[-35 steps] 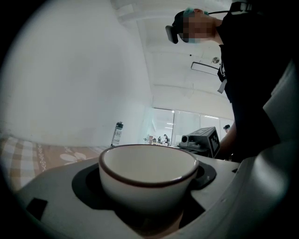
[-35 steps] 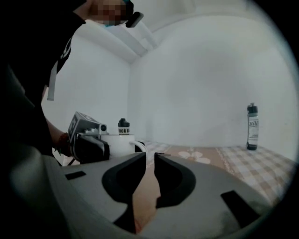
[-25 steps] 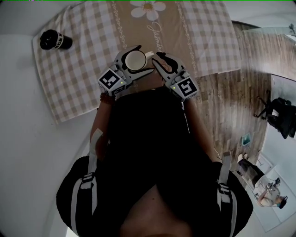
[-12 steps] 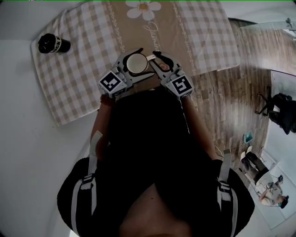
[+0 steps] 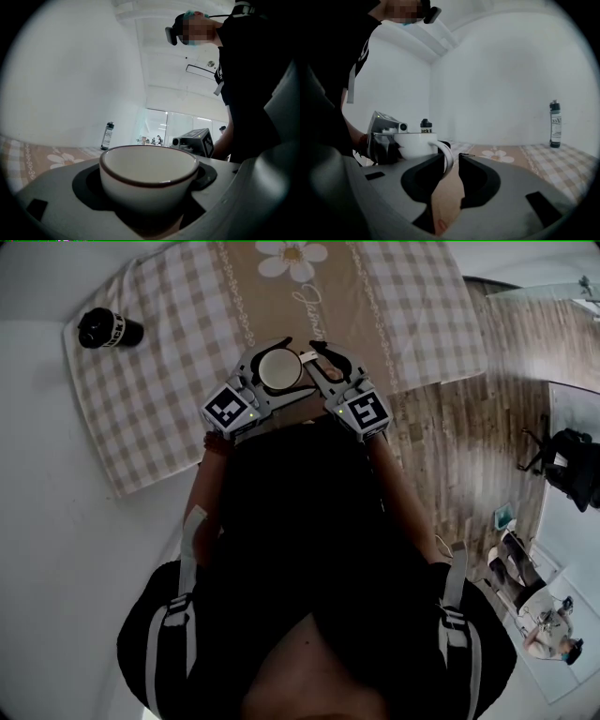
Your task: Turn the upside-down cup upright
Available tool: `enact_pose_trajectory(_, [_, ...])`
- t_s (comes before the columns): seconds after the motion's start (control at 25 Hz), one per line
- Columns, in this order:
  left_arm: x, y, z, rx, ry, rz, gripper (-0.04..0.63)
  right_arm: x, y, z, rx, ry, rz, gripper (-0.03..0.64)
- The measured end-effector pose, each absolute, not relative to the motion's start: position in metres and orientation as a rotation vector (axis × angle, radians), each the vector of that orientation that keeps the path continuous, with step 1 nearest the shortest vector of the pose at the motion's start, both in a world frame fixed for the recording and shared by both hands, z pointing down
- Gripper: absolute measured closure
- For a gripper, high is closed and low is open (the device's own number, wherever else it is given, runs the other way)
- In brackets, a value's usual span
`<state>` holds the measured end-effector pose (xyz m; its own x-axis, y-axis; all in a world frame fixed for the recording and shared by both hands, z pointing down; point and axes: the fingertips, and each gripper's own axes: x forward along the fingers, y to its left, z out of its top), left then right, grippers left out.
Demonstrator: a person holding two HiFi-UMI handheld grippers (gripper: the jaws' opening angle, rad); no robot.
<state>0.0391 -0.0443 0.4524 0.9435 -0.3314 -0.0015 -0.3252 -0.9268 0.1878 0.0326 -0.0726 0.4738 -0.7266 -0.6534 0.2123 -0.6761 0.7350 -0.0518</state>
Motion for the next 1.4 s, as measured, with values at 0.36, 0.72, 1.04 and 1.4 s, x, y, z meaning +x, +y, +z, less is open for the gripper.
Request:
enact_pose_trajectory(0.36, [0.041, -0.047, 0.454, 2.922, -0.508, -0.026, 0.175, 0.033, -0.077, 0.477, 1.063, -2.772, 0.234, 0.535])
enact_pose_trajectory(0.72, [0.042, -0.05, 0.457, 2.91, -0.522, -0.035, 0.175, 0.031, -0.083, 0.476, 1.061, -2.788, 0.251, 0.548])
enact_pose_trajectory(1.04, [0.042, -0.051, 0.458, 2.901, -0.512, -0.051, 0.176, 0.029, -0.086, 0.473, 1.074, -2.821, 0.29, 0.573])
enact_pose_trajectory(1.4, [0.042, -0.05, 0.455, 2.892, -0.492, -0.049, 0.176, 0.025, -0.085, 0.47, 1.056, -2.847, 0.268, 0.614])
